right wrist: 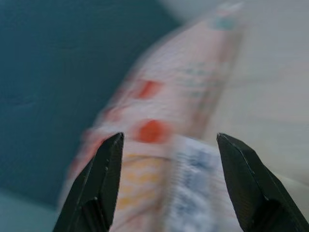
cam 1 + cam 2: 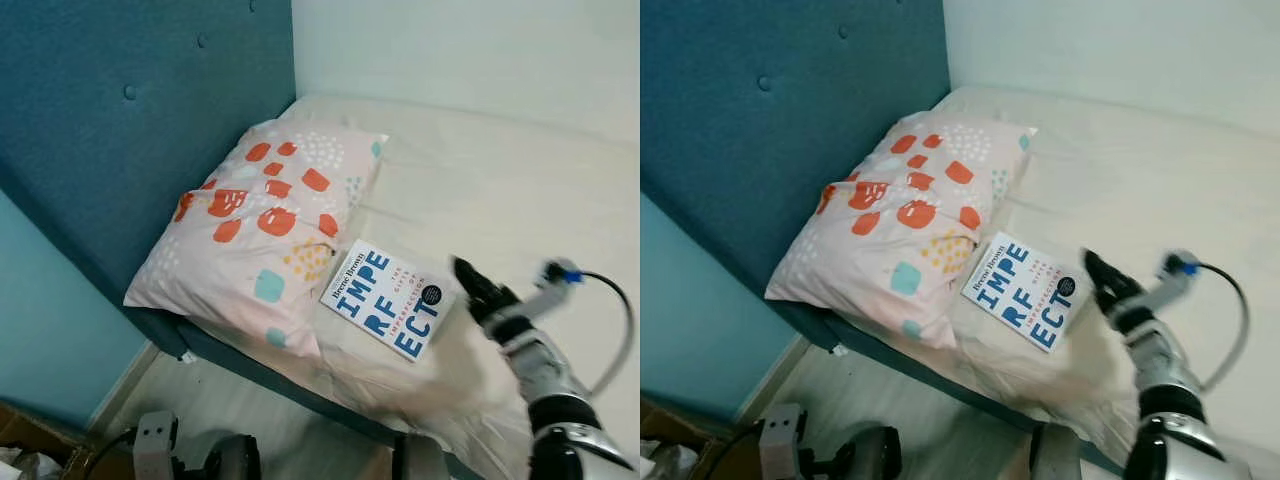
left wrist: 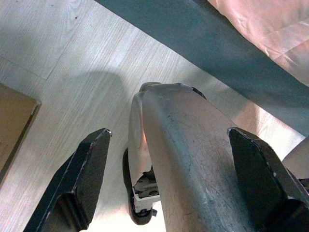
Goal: Clean up the room
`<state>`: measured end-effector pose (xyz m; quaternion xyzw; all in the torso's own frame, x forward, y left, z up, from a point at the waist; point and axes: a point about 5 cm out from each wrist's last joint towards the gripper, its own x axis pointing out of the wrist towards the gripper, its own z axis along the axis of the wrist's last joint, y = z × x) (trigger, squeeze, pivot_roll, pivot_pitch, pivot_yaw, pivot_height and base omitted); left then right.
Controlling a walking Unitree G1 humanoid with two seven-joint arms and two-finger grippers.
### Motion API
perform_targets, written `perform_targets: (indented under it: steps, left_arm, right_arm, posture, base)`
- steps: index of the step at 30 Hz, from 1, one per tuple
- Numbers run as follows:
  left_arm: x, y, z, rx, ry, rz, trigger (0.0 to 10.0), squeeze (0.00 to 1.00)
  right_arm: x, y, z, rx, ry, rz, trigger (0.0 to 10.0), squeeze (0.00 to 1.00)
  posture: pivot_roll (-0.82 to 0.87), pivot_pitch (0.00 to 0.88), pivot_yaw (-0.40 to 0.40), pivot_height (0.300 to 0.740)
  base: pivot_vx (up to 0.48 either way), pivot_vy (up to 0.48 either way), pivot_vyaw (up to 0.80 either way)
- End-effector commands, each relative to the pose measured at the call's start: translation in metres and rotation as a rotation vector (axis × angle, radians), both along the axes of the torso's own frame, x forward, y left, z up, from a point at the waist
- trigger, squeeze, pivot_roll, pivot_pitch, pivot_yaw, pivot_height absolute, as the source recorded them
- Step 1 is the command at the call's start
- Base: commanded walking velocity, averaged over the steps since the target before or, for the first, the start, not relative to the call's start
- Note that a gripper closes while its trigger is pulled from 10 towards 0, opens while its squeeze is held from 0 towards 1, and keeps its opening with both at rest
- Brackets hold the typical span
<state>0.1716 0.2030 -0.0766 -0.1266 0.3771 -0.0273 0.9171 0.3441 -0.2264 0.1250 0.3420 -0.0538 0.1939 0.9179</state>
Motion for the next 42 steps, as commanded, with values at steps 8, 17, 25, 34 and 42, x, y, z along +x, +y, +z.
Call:
perform_targets:
  steps: [8, 17, 25, 34, 42]
  left_arm:
    - [-0.068, -0.008, -0.031, -0.03, 0.312, -0.019, 10.0, 0.0]
    - [-0.072, -0.011, -0.032, -0.04, 0.317, -0.012, 10.0, 0.0]
    - [-0.074, -0.012, -0.033, -0.041, 0.322, -0.008, 10.0, 0.0]
    - [-0.074, -0.013, -0.033, -0.047, 0.321, -0.005, 10.0, 0.0]
    - [-0.076, -0.014, -0.033, -0.053, 0.319, -0.002, 10.0, 0.0]
  right_arm:
    - [0.009, 0.075, -0.001, -0.246, -0.003, 0.215, 10.0, 0.0]
    - [-0.012, 0.112, -0.085, -1.443, 0.256, 0.341, 10.0, 0.0]
    - [-0.013, 0.106, -0.087, -1.644, 0.206, 0.355, 10.0, 0.0]
    - [-0.014, 0.1, -0.09, -1.901, 0.093, 0.363, 10.0, 0.0]
    - [-0.02, 0.089, -0.102, -2.073, 0.056, 0.306, 10.0, 0.0]
  posture:
    - [0.13, 0.224, -0.022, 0.571]
    - [0.14, 0.237, -0.027, 0.571]
    - [0.14, 0.239, -0.035, 0.571]
    - [0.13, 0.241, -0.037, 0.571]
    - [0.14, 0.249, -0.042, 0.571]
  base:
    - [0.0, 0.0, 0.0]
    - [0.0, 0.0, 0.0]
    - [0.0, 0.0, 0.0]
    - [0.0, 0.0, 0.0]
    - [0.0, 0.0, 0.0]
